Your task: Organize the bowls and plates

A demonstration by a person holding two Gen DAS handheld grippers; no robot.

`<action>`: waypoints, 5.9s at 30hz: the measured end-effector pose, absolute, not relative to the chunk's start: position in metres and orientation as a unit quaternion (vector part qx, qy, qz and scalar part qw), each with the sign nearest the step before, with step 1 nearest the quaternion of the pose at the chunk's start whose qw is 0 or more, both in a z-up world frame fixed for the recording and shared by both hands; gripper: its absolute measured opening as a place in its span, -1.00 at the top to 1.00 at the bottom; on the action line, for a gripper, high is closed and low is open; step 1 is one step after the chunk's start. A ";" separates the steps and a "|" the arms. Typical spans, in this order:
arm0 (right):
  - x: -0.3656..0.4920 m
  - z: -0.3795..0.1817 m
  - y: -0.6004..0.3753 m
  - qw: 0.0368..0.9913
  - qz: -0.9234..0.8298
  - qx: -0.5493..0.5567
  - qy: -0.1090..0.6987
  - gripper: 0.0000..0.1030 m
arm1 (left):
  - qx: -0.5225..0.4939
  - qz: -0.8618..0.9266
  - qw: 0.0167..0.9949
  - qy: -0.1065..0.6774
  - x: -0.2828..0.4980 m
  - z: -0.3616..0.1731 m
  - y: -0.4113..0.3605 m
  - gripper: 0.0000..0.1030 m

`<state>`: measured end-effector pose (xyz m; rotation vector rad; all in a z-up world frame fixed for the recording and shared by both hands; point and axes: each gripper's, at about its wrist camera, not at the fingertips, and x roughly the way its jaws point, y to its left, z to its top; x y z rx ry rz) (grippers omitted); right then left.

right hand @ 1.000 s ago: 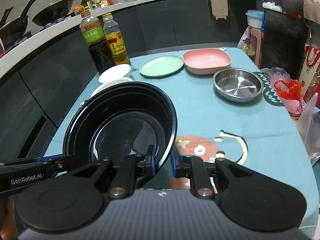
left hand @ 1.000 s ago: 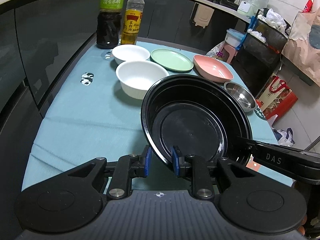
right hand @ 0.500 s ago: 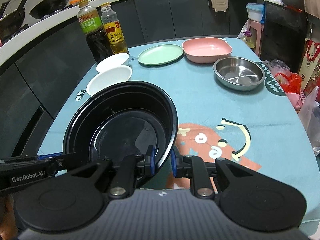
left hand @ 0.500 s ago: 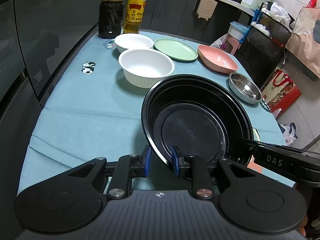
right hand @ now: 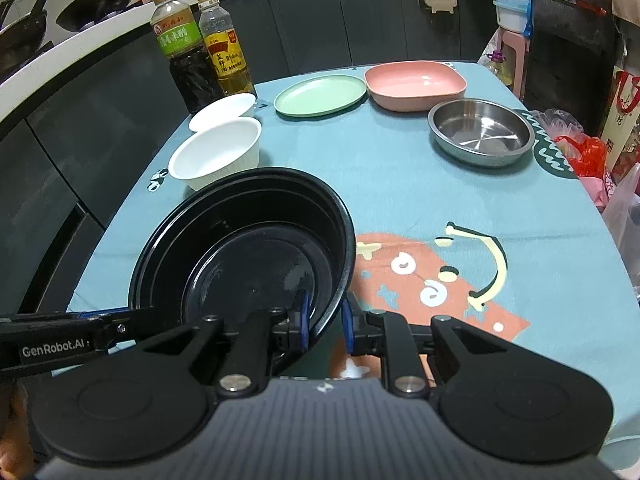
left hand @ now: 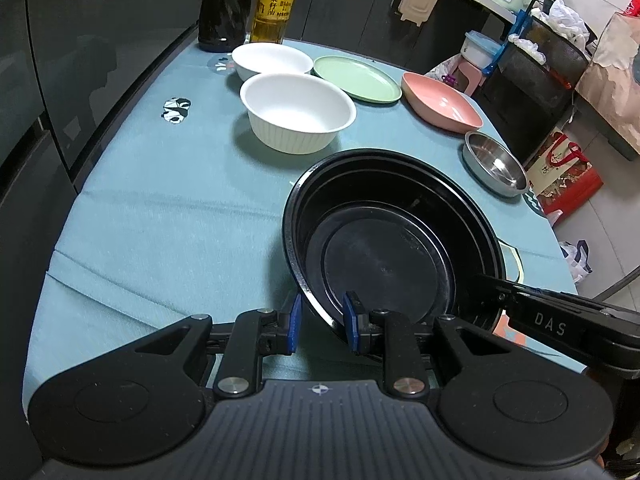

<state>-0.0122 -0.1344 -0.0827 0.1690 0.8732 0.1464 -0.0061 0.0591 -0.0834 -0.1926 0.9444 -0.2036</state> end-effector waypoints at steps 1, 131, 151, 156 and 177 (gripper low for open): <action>-0.012 -0.083 -0.134 0.900 0.070 0.082 0.423 0.65 | -0.093 -0.097 0.881 0.454 -0.006 -0.083 0.059 0.60; 0.095 -0.039 -0.086 0.906 0.148 0.029 0.395 0.81 | -0.095 -0.062 0.917 0.383 0.087 -0.042 0.060 0.78; 0.019 -0.039 -0.107 0.912 0.134 0.032 0.386 0.77 | -0.067 -0.096 0.913 0.391 0.015 -0.045 0.037 0.76; 0.010 -0.044 -0.110 0.910 0.133 0.034 0.391 0.75 | -0.057 -0.098 0.912 0.395 0.006 -0.050 0.033 0.76; 0.010 -0.073 -0.116 0.893 0.128 0.044 0.429 0.73 | -0.044 -0.100 0.887 0.448 0.013 -0.082 0.026 0.72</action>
